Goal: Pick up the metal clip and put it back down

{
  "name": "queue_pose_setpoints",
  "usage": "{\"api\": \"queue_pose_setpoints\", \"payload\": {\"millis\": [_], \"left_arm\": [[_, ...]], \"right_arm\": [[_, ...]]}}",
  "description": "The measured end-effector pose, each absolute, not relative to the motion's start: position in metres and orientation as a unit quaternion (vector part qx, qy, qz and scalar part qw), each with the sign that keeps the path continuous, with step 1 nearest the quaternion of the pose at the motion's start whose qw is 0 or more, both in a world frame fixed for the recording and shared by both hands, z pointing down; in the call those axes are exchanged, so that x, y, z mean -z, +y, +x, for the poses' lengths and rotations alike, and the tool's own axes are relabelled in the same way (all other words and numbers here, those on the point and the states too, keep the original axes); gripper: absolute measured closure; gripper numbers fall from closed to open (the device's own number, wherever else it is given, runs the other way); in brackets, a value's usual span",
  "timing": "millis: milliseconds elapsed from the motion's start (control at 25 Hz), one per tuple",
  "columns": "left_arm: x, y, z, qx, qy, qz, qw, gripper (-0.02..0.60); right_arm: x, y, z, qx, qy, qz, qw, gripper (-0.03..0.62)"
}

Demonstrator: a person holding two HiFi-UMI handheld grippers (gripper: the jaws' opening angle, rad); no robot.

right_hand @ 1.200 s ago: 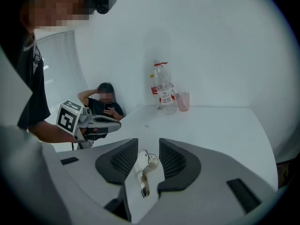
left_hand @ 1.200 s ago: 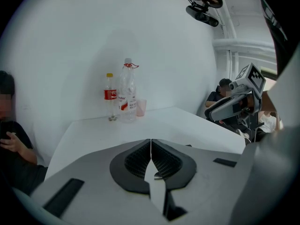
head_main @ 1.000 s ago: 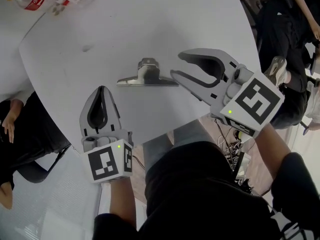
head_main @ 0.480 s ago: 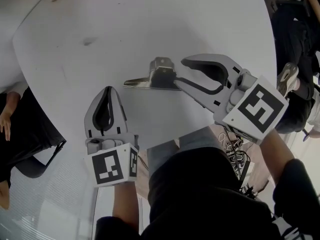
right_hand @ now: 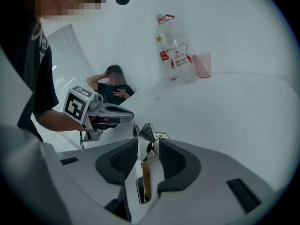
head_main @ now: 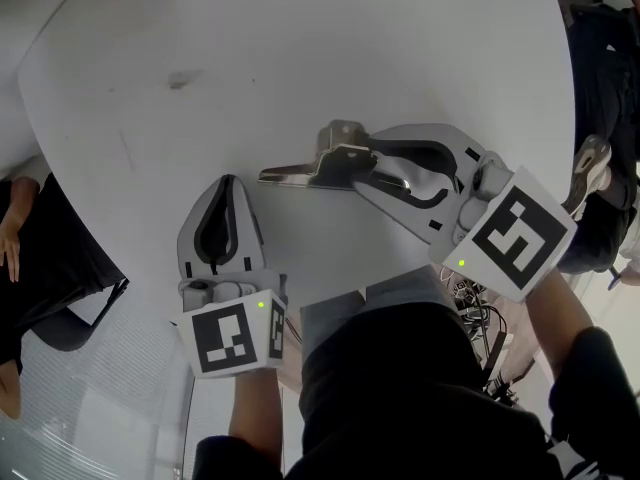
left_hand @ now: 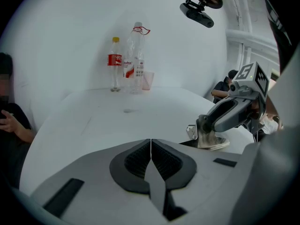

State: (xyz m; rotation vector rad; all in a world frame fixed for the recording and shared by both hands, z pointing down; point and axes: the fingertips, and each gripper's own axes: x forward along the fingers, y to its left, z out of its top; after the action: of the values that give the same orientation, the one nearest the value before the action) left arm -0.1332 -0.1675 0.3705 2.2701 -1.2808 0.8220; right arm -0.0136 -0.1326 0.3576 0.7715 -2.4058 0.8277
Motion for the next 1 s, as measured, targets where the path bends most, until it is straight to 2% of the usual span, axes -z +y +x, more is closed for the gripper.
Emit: {"api": "queue_pose_setpoints", "payload": {"millis": [120, 440, 1000], "left_arm": [[-0.374, -0.168, -0.134, -0.302, -0.458, 0.812, 0.201, 0.558], [-0.379, -0.169, -0.134, -0.31, -0.454, 0.813, 0.194, 0.558], [-0.376, -0.166, -0.132, -0.313, -0.449, 0.813, 0.199, 0.558]], "right_arm": [[-0.361, -0.135, -0.018, -0.322, -0.876, 0.276, 0.23, 0.447], [-0.366, -0.141, -0.027, -0.359, -0.874, 0.253, 0.208, 0.502], [-0.358, -0.145, -0.035, -0.354, -0.884, 0.235, 0.197, 0.512]]}}
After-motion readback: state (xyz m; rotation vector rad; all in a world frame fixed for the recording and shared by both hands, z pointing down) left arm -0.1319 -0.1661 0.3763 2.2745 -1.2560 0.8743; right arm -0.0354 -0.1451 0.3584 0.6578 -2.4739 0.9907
